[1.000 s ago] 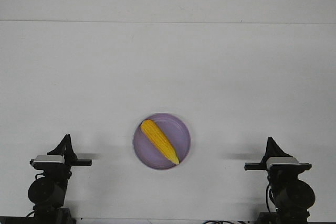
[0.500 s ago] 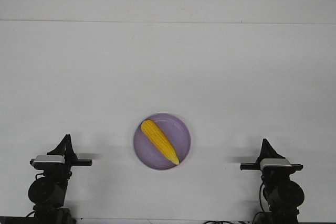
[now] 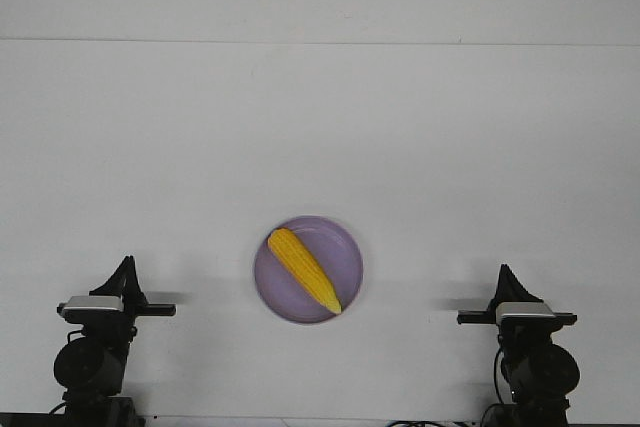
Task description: Place corn on plate with both arms
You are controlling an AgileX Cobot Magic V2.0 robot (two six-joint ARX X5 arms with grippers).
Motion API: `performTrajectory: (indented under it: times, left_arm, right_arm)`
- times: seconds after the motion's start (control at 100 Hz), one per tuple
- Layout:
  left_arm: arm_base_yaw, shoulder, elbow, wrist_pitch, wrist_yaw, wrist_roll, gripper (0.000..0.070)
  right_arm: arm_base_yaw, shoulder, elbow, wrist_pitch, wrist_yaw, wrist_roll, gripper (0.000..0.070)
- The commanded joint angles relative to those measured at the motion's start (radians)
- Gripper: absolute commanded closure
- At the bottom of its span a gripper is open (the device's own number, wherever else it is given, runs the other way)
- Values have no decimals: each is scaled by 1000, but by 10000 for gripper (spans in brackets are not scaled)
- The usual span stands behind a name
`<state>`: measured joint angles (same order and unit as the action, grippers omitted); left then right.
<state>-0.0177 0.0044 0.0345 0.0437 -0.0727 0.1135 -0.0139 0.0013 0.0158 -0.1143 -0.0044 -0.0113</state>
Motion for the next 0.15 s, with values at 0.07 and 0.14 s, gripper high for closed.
performTrajectory:
  times: [0.07,0.14]
  left_arm:
    - [-1,-2,-21,10,2,5,687]
    - [-1,-2,-21,10,2,5,686]
  right_arm:
    - [-2,0,-3,9,1,-1,690]
    - [-2,0,-3,9,1,-1,690]
